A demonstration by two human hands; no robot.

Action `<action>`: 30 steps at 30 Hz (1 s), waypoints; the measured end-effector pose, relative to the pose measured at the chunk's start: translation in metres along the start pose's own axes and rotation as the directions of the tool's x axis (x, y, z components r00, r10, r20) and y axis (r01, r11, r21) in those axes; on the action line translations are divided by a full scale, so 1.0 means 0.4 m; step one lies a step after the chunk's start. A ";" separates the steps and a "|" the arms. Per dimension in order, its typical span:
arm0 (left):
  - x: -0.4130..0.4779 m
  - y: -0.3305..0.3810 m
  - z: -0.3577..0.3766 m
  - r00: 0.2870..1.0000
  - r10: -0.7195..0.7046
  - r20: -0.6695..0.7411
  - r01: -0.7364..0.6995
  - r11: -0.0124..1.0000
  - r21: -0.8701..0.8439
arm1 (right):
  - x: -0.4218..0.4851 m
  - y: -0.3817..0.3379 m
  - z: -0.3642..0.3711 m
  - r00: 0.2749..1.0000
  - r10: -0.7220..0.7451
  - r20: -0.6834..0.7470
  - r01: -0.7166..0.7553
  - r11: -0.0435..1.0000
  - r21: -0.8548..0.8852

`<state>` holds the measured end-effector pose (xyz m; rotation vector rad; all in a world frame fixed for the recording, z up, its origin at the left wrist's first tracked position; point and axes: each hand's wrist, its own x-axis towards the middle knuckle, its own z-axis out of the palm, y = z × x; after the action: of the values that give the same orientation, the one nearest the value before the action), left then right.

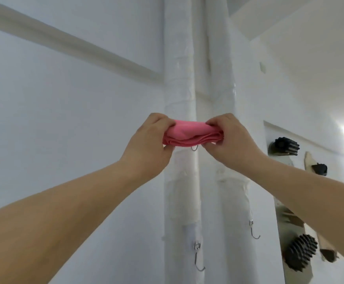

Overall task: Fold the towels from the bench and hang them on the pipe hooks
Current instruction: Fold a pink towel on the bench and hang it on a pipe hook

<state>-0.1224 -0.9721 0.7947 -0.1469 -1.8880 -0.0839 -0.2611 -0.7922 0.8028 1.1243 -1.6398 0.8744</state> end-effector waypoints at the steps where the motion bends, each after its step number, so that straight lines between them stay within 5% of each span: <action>1: 0.028 -0.008 0.018 0.999 0.019 -0.038 -0.019 1.000 0.003 | 0.033 0.029 0.006 0.998 -0.023 -0.066 0.022 1.000 -0.007; 8: 0.127 -0.045 0.143 0.997 -0.039 0.066 0.024 0.978 0.207 | 0.120 0.188 0.089 0.999 -0.024 0.024 0.027 0.993 -0.115; 14: 0.115 -0.032 0.207 0.988 -0.153 0.027 0.135 0.930 0.343 | 0.115 0.231 0.168 0.996 0.059 0.061 -0.065 0.993 0.099; 16: 0.109 -0.034 0.217 0.978 -0.203 0.050 0.171 0.915 0.366 | 0.117 0.232 0.168 0.974 0.143 0.176 -0.178 0.963 0.204; 23: 0.071 -0.006 0.246 0.973 -0.159 0.164 0.100 0.941 0.323 | 0.112 0.219 0.166 0.948 0.132 0.290 -0.222 0.927 0.302; 26: 0.077 0.018 0.241 0.976 -0.104 0.190 0.045 0.955 0.293 | 0.101 0.211 0.159 0.918 0.164 0.361 -0.331 0.818 0.470; 30: 0.056 0.016 0.247 0.963 -0.193 0.187 0.190 0.981 0.029 | 0.095 0.208 0.143 0.858 0.293 0.423 -0.498 0.677 0.542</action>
<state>-0.2213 -0.9514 0.7846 0.0376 -2.0889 -0.1978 -0.3621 -0.8271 0.8169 1.4257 -1.9499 1.7246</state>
